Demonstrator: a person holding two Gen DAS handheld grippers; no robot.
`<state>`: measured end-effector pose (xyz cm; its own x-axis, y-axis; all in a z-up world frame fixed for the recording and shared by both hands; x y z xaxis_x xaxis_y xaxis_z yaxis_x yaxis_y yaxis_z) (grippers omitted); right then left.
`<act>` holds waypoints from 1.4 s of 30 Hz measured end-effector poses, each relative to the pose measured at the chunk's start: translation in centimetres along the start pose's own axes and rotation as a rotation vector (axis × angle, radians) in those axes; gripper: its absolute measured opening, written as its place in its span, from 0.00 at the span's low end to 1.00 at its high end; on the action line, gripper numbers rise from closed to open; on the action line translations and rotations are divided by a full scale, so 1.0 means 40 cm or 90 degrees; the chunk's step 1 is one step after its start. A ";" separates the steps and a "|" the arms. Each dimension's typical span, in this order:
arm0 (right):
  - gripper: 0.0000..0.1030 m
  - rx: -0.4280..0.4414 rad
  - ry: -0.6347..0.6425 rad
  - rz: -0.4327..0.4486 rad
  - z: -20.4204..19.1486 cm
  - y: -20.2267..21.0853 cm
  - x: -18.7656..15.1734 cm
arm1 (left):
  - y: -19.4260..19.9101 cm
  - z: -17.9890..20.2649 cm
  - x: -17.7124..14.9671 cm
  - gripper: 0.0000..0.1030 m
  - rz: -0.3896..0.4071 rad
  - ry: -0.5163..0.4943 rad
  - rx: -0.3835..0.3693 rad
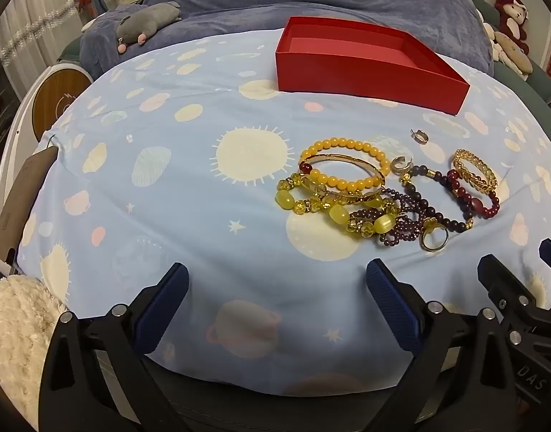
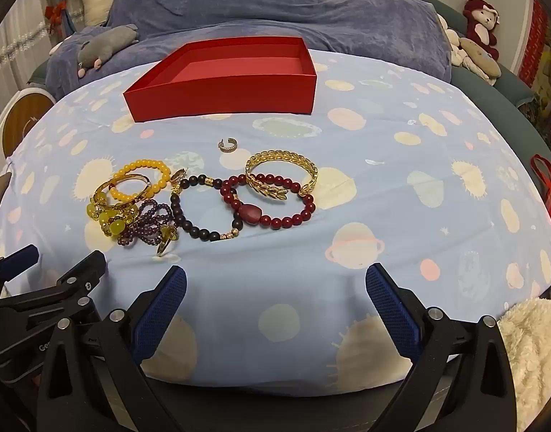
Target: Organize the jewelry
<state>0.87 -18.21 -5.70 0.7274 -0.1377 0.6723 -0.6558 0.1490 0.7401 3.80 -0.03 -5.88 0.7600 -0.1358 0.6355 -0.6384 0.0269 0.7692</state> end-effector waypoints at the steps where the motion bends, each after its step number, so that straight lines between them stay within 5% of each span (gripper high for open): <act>1: 0.93 0.000 0.002 0.000 0.001 0.000 0.001 | 0.000 0.000 0.000 0.92 -0.001 -0.001 0.000; 42: 0.93 -0.007 0.007 0.010 -0.008 0.013 0.002 | 0.008 -0.009 0.002 0.92 0.010 0.003 0.005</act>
<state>0.65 -17.82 -5.25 0.7194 -0.1244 0.6833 -0.6648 0.1615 0.7294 3.69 0.31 -5.58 0.7502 -0.1303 0.6482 -0.6516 0.0210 0.7583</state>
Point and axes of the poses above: each gripper's, at about its wrist camera, not at the fingertips, and y roughly against the way its jaws point, z to its right, x to its top, the point moved 7 cm from there along -y, roughly the way its jaws point, and after that the axes turned 7 degrees about z, right-handed, at the moved point
